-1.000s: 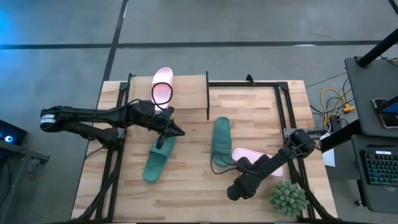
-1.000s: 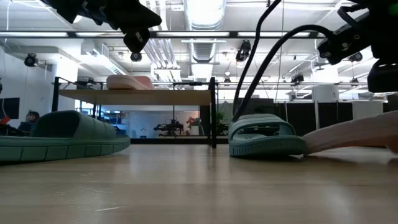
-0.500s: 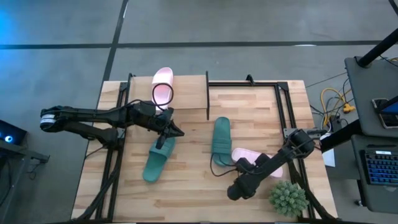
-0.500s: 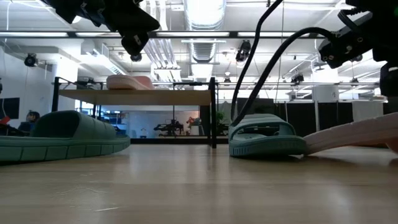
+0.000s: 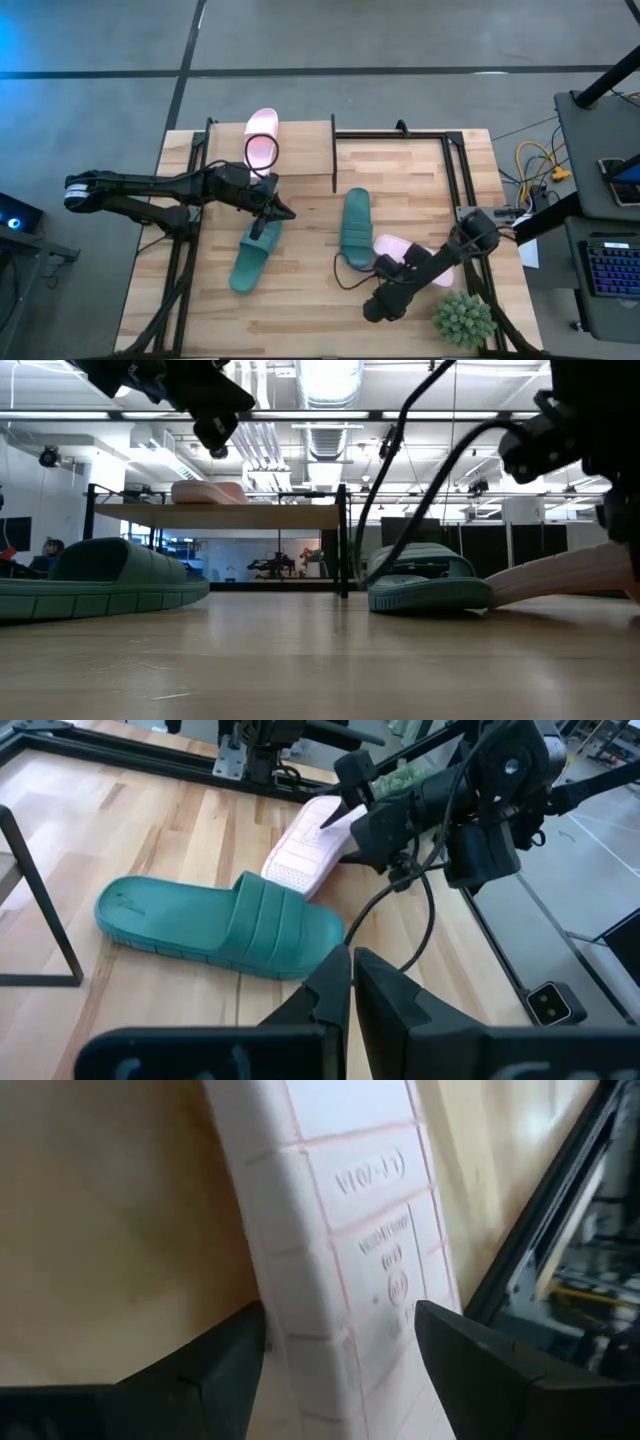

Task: Pick and place slides into the shelf
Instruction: Put the pink slide on the shelf

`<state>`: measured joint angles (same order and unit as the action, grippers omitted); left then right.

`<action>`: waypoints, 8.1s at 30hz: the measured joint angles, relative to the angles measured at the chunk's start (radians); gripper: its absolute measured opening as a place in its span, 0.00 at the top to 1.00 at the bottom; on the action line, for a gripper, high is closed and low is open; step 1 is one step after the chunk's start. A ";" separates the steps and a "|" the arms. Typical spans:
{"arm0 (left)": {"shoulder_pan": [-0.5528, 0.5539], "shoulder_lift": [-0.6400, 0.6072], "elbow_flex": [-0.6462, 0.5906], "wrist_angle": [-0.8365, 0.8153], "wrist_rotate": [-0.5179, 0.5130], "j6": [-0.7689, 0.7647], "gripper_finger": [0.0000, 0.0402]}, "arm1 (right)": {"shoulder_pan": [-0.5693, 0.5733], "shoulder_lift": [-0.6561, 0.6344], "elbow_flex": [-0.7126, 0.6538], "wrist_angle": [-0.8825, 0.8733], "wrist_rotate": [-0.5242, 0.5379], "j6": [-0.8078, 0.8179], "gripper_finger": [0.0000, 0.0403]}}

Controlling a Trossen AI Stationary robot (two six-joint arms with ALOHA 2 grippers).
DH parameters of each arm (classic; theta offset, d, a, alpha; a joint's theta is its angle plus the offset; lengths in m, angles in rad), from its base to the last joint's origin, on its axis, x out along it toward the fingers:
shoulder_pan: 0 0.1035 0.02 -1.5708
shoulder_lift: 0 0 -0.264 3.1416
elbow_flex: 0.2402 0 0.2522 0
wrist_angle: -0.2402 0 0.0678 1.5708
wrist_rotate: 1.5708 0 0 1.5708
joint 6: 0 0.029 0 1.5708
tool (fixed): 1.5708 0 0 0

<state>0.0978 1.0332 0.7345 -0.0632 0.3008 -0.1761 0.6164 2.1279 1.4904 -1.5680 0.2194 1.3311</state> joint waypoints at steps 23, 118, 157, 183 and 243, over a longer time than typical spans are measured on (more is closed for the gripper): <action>0.000 0.000 0.000 -0.008 0.000 0.004 0.99 | -0.026 0.040 -0.032 -0.013 0.012 0.258 0.67; 0.000 -0.279 -0.004 -0.344 -0.150 0.051 0.99 | -0.183 -0.308 -0.052 0.671 -0.334 -0.329 0.51; 0.000 -0.288 -0.006 -0.350 -0.149 0.051 0.99 | -0.132 -0.309 -0.094 0.435 -0.460 -0.138 0.61; 0.000 -0.291 -0.006 -0.403 -0.149 0.023 0.99 | -0.249 -0.011 0.156 0.880 -0.134 -0.289 0.70; -0.119 -0.331 -0.038 -0.417 -0.145 -0.082 0.99 | -0.213 0.015 0.301 0.697 -0.294 -0.232 0.69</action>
<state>-0.0211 0.7023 0.6968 -0.4802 0.1555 -0.2581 0.4032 2.1425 1.7913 -0.8711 -0.0742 1.0990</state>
